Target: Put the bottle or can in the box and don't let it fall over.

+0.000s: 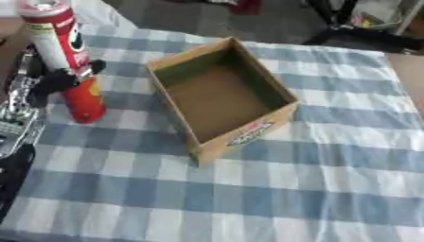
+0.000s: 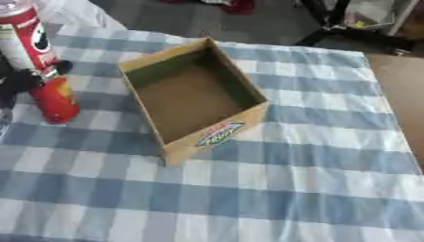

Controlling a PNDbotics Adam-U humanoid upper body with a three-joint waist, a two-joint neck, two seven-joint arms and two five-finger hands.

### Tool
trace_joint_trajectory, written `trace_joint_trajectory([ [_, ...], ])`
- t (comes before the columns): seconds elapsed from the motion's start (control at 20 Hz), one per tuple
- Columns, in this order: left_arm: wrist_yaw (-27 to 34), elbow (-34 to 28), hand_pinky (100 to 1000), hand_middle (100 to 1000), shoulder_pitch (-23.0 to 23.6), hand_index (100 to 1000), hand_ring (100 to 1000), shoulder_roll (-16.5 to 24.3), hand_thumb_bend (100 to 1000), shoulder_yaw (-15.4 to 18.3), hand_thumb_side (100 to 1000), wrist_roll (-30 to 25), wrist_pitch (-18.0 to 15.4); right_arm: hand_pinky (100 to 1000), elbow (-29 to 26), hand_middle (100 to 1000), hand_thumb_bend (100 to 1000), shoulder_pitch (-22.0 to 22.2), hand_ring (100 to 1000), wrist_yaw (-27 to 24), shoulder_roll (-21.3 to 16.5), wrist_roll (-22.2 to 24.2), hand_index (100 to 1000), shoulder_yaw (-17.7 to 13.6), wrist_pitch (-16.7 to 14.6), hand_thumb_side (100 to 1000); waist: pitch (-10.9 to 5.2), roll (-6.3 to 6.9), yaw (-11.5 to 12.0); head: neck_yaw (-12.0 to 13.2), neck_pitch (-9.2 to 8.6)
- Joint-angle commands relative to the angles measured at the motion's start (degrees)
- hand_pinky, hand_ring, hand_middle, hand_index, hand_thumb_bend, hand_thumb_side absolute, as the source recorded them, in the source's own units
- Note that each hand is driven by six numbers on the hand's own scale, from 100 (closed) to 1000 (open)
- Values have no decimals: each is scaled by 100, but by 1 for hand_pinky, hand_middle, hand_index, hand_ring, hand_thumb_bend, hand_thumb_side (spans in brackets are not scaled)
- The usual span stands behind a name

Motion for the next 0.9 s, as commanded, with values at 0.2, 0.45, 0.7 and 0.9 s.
trace_joint_trajectory([
  [0.2, -54, -253, 1000, 423, -217, 413, 608, 134, 517, -42, 100, 107, -28, 876, -104, 826, 100, -27, 1000, -2, -118, 16, 771, -26, 23, 793, -79, 19, -5, -8, -11],
  [0.45, -83, -478, 1000, 400, -422, 393, 590, 164, 540, -126, 100, 10, 40, 876, -104, 826, 100, -16, 1000, -3, -122, 23, 772, -26, 30, 794, -98, 34, 13, -85, 32],
  [0.7, -60, -781, 1000, 399, -835, 392, 585, 112, 533, -313, 100, -65, 229, 876, -104, 826, 100, -23, 1000, -9, -148, 42, 772, -20, 20, 791, -136, 58, 23, -253, 117],
  [0.9, 93, -1113, 1000, 397, -1287, 392, 579, -166, 525, -584, 100, -43, 646, 876, -104, 826, 100, -50, 1000, -24, -154, 73, 771, 1, 22, 789, -167, 76, 14, -430, 204],
])
